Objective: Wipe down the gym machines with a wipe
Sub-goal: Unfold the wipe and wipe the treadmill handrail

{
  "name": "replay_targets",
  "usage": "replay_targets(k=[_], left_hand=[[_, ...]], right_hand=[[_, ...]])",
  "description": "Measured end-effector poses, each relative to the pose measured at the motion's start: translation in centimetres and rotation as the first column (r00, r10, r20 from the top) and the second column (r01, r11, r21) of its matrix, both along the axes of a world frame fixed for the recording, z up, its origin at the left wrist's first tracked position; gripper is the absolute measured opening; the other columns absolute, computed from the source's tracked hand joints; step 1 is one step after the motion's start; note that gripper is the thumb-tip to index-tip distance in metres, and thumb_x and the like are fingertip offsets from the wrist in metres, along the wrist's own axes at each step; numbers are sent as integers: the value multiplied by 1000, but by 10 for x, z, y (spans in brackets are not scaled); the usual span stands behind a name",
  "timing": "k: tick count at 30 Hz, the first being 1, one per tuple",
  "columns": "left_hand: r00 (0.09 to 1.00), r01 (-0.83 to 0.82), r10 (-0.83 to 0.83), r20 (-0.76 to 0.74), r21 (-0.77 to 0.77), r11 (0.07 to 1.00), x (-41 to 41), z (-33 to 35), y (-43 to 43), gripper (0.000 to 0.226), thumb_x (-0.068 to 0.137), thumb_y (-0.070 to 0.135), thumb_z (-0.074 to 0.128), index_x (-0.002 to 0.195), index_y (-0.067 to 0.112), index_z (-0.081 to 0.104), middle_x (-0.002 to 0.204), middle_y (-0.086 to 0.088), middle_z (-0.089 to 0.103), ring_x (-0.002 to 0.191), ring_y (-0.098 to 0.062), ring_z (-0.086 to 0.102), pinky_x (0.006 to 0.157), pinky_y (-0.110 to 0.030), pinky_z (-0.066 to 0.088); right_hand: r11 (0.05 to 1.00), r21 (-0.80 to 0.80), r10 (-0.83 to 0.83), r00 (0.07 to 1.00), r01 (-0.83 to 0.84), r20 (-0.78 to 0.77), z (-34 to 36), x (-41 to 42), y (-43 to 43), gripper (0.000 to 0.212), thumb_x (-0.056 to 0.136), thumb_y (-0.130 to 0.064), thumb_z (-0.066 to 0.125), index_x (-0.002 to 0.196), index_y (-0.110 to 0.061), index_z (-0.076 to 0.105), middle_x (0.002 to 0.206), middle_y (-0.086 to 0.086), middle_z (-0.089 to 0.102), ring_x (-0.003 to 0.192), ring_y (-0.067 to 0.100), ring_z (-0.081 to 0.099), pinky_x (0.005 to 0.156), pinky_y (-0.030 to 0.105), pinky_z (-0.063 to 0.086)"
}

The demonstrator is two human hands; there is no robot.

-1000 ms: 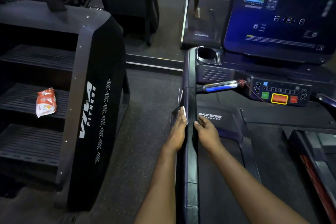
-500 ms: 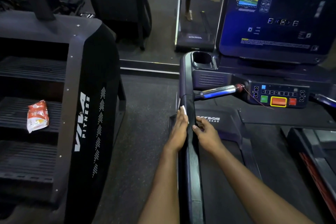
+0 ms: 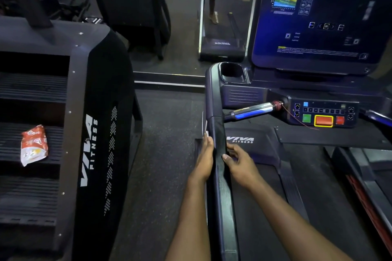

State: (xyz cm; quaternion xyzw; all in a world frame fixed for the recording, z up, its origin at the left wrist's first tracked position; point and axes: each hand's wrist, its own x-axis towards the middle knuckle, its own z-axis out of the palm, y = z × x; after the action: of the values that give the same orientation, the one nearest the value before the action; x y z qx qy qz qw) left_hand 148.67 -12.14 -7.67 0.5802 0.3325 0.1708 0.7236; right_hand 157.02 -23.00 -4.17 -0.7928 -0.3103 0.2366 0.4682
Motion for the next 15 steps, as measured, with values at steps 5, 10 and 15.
replay_targets(k=[5, 10, 15], left_hand=[[1000, 22, -22, 0, -27, 999, 16, -24, 15, 100, 77, 96, 37, 156, 35, 34, 161, 10, 36, 149, -7, 31, 126, -43, 20], [1000, -8, 6, 11, 152, 988, 5, 26, -4, 84, 94, 76, 30, 162, 30, 15, 167, 16, 12, 152, 2, 9, 127, -32, 8], [994, 65, -33, -100, 333, 941, 20, 41, 22, 58, 110, 42, 22, 162, 22, 6, 168, 8, -2, 147, 4, -4, 120, -19, -3]], right_hand=[[1000, 1, 0, 1000, 0, -7, 2, -3, -1, 34, 95, -9, 65, 128, -15, 63, 121, -4, 70, 116, 10, 64, 107, 30, 47], [1000, 0, 15, 1000, -15, -15, 3, -1, -2, 35, 95, -11, 66, 130, -17, 62, 120, -6, 69, 116, 8, 63, 107, 29, 46], [1000, 17, 21, 998, -20, -54, 2, -2, -2, 36, 95, -10, 66, 130, -18, 61, 119, -7, 68, 116, 8, 62, 110, 31, 45]])
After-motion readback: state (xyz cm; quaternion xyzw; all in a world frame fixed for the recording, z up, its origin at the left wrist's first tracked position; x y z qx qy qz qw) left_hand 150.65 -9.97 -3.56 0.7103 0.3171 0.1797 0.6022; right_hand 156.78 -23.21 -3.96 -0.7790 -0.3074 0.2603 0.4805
